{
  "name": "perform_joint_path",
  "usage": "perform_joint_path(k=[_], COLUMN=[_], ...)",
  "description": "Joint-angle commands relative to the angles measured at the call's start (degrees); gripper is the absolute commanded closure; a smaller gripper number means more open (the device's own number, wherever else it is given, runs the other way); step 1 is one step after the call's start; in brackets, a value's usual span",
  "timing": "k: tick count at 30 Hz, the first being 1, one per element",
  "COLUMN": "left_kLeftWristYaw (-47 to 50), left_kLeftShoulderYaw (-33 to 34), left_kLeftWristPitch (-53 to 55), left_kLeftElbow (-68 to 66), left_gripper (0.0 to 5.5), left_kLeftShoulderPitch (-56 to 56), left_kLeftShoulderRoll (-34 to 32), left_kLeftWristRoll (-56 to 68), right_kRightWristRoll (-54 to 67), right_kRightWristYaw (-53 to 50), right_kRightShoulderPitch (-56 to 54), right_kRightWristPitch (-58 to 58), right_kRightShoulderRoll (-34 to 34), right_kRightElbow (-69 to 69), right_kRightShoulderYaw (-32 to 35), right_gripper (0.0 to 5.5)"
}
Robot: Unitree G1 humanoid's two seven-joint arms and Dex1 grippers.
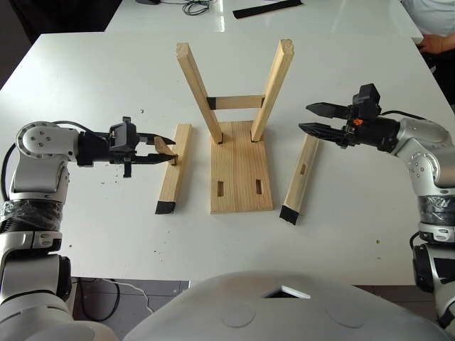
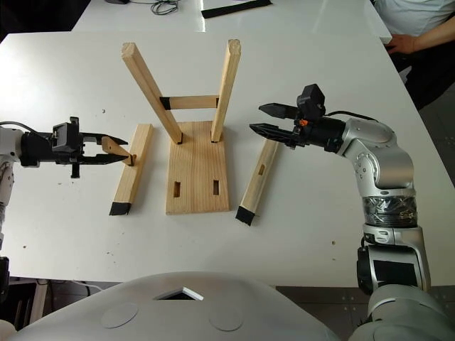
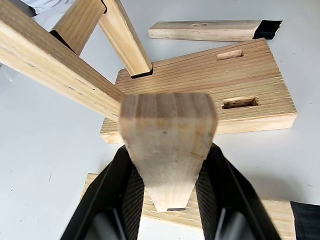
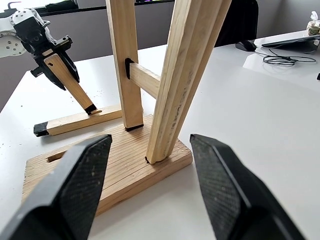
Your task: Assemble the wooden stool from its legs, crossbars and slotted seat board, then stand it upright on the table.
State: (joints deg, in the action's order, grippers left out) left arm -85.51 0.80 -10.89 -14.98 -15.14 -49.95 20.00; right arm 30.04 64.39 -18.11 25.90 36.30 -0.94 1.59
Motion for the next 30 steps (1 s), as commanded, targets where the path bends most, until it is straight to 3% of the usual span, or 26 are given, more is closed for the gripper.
perform_joint_path(k=[1,9,22,30], left_kLeftWristYaw=[-0.7,-2.8,-2.4,-0.6], left_kLeftShoulderYaw=[-1.2,-4.4,-2.3,-2.6], left_kLeftWristPitch=[-1.0,-5.4,8.2,7.3], left_kLeftElbow=[-0.8,-6.5,7.2,9.0], left_gripper=[4.19,4.19,4.19,4.19], left_kLeftShoulderPitch=[0.4,0.0,8.6,12.4], left_kLeftShoulderRoll=[-0.2,-0.7,-1.4,-0.9], left_kLeftWristRoll=[-1.8,-4.5,6.0,4.0], right_kRightWristRoll=[-0.3,-0.5,1.3,2.4], right_kRightWristYaw=[0.1,0.7,-1.9,-3.7], right_kRightShoulderPitch=[0.6,-0.4,4.8,7.4], right_kRightWristPitch=[0.5,0.5,2.6,4.3], right_kRightShoulderRoll=[0.3,-0.2,0.0,-0.6], right_kRightElbow=[0.4,0.0,4.5,7.4], right_kRightShoulderYaw=[-0.3,-1.4,0.3,0.7], right_gripper=[2.62,2.62,2.62,2.62])
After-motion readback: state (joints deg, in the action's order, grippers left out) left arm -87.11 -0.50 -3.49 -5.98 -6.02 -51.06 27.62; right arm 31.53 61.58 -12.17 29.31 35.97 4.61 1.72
